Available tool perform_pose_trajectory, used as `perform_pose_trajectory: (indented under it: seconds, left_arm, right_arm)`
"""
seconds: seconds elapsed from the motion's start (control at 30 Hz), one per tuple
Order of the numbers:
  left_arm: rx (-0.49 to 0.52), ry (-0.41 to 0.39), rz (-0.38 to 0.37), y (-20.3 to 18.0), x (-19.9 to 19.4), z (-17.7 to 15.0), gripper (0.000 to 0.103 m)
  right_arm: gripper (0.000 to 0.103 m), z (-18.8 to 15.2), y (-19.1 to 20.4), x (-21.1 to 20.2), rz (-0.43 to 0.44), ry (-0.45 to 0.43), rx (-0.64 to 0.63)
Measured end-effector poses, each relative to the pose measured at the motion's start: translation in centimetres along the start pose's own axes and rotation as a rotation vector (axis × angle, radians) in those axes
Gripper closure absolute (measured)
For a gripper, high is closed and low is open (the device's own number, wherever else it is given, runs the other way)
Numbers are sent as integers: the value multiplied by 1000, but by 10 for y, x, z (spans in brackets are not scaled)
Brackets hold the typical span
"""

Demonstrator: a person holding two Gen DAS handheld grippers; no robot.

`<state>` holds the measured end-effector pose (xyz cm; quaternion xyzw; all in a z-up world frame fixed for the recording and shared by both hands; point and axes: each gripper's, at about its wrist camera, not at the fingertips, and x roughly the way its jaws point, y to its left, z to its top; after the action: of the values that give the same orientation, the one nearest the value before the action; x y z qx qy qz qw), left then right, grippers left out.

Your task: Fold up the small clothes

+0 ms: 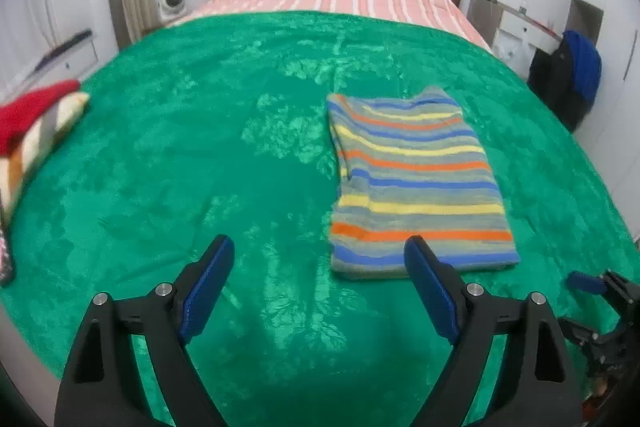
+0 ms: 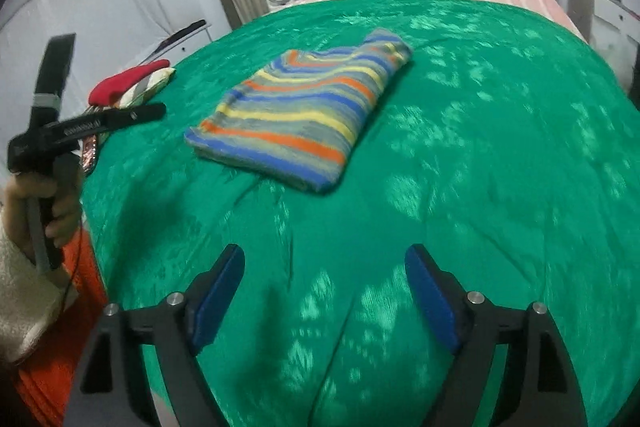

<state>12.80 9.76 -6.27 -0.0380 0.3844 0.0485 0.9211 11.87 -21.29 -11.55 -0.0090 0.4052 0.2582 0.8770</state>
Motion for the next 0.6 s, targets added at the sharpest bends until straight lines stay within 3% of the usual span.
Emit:
perform_pose_trajectory:
  seconds: [0.5, 0.6]
  left_arm:
    - [46, -8, 51, -4, -4, -6, 10]
    - [24, 34, 5, 9, 9, -4, 10]
  right_arm:
    - [20, -20, 5, -1, -87, 8, 20]
    - [20, -22, 7, 2, -93, 11, 8]
